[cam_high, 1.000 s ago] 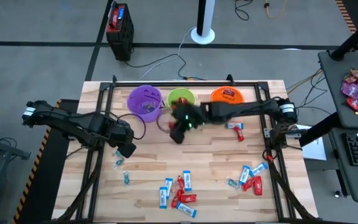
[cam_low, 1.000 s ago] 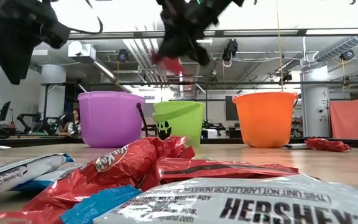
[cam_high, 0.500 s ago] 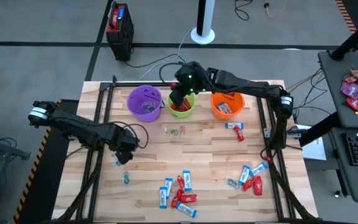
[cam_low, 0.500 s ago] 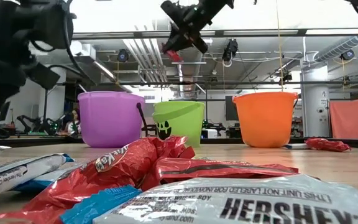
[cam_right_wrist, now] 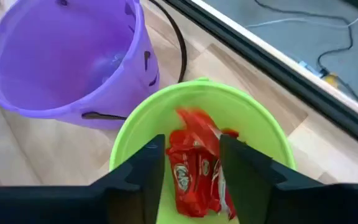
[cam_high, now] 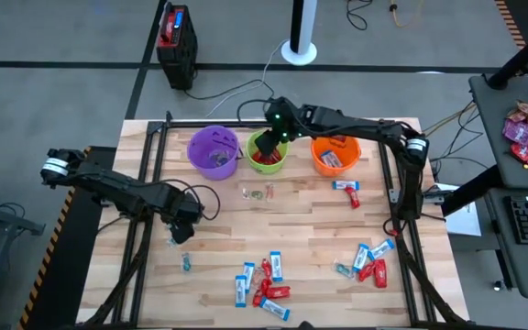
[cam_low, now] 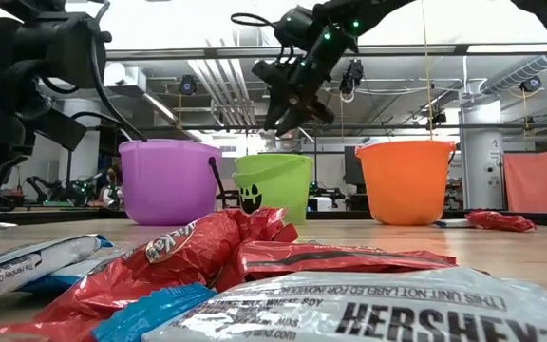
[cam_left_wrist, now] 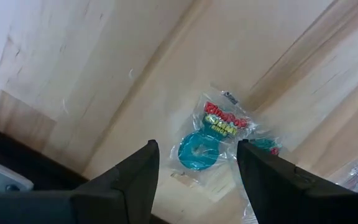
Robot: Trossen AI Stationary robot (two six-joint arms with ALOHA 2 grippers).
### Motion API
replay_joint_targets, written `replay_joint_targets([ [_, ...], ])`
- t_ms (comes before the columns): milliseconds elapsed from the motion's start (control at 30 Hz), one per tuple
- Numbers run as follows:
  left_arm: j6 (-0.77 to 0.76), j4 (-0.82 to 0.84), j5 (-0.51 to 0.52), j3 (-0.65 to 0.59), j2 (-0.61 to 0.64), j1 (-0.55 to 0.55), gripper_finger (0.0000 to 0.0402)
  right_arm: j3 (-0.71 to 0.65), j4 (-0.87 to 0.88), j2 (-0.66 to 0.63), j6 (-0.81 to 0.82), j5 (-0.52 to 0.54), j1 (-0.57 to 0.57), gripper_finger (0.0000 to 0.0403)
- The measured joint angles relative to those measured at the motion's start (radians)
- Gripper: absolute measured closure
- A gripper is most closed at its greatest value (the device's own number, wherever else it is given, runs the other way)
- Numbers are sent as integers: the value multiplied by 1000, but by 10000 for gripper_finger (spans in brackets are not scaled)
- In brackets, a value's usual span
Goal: Sort candy by brand, put in halloween buckets
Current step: Put the red chocolate bar into the green bucket, then put the blue gummy candy into the purple bucket
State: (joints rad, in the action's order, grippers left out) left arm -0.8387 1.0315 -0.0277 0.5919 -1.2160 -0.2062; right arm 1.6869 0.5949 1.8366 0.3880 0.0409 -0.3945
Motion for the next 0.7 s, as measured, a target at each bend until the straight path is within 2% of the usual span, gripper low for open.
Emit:
replay_joint_targets([
  [167, 10, -58, -1, -22, 0, 0, 203, -6, -1, -4, 4, -16, -1, 227],
  [333, 8, -164, -34, -74, -8, 0, 226, -6, -5, -13, -6, -23, 13, 220],
  [433, 7, -163, -19, -80, -13, 0, 265, -6, -4, -13, -8, -23, 22, 223],
  [600, 20, -167, -8, -78, -12, 0, 378, -6, -4, -15, -21, -25, 39, 225],
  [700, 19, -156, -4, -49, -9, 0, 381, -6, 0, -15, -21, -25, 48, 224],
])
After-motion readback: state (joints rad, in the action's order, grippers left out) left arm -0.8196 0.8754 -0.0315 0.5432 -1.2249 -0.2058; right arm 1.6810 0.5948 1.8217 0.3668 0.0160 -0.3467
